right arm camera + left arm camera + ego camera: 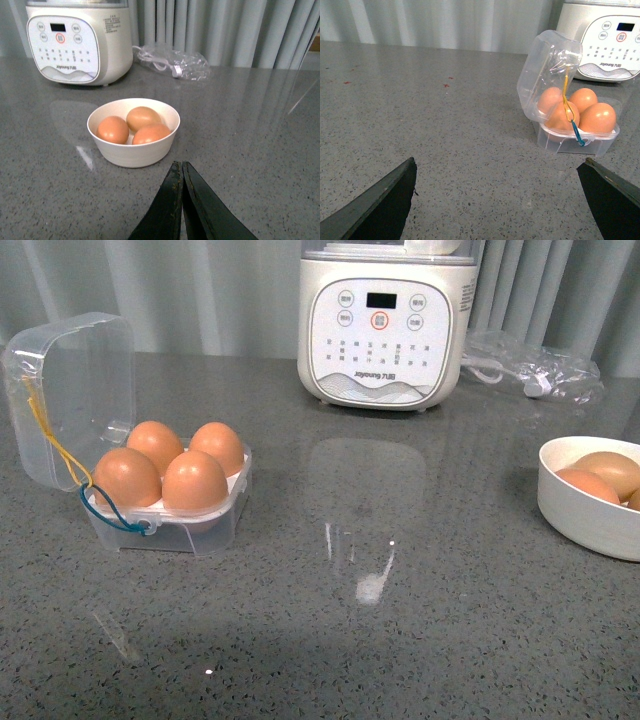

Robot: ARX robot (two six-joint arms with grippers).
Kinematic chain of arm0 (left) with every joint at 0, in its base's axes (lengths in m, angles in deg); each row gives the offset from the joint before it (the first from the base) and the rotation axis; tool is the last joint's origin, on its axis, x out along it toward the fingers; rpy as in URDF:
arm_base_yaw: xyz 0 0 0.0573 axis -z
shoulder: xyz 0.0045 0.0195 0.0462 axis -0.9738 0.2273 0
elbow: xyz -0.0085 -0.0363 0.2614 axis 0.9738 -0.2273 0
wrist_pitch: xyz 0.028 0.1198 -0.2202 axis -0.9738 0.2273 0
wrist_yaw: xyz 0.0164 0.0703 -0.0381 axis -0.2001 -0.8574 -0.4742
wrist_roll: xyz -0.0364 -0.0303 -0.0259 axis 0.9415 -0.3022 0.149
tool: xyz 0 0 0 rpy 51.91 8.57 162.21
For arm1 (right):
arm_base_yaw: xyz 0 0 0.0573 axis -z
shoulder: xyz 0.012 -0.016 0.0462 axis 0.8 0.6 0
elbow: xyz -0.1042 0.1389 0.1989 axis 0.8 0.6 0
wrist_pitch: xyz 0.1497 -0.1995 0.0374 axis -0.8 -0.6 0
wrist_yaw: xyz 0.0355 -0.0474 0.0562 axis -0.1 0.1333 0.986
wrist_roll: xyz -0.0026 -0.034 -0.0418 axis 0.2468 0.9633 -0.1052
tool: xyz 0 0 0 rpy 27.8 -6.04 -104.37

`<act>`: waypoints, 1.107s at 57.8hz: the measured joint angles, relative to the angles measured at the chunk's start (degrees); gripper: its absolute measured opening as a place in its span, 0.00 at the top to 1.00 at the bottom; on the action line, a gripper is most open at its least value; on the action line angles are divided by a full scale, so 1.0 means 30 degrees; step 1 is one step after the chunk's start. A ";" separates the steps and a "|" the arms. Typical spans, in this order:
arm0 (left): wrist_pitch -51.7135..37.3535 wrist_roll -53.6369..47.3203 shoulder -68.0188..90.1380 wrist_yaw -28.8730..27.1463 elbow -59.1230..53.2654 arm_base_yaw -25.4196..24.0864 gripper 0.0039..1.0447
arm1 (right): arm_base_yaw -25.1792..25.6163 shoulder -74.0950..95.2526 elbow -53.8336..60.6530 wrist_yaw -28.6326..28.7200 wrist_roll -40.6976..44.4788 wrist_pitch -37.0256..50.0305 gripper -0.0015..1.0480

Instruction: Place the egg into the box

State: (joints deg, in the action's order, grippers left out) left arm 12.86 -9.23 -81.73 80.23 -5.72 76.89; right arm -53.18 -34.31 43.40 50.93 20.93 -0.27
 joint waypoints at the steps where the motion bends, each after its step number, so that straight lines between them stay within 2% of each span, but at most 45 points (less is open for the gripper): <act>1: 0.0000 0.0007 0.0000 0.0007 0.0000 0.0000 0.06 | 0.0000 -0.0044 0.0000 0.0000 0.0000 -0.0022 0.97; 21: 0.0000 0.0000 0.0000 0.0007 0.0000 0.0000 0.06 | 0.0000 -0.1523 0.0000 0.0000 0.0000 -0.1457 0.97; 28: 0.0000 0.0000 0.0000 -0.0007 0.0000 0.0000 0.06 | 0.0000 -0.4022 -0.0007 0.0000 0.0007 -0.4626 0.97; 51: 0.0000 0.0000 -0.0015 0.0007 0.0000 0.0000 0.06 | 0.0000 -0.4772 -0.0007 0.0000 0.0015 -0.4838 0.96; 64: 0.0000 0.0000 -0.0015 0.0007 0.0000 0.0000 0.06 | 0.0000 -0.4772 -0.0007 0.0000 0.0007 -0.4838 0.64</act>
State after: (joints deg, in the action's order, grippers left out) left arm 12.86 -9.23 -81.77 80.25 -5.72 76.89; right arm -53.18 -48.63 43.38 50.93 20.95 -14.78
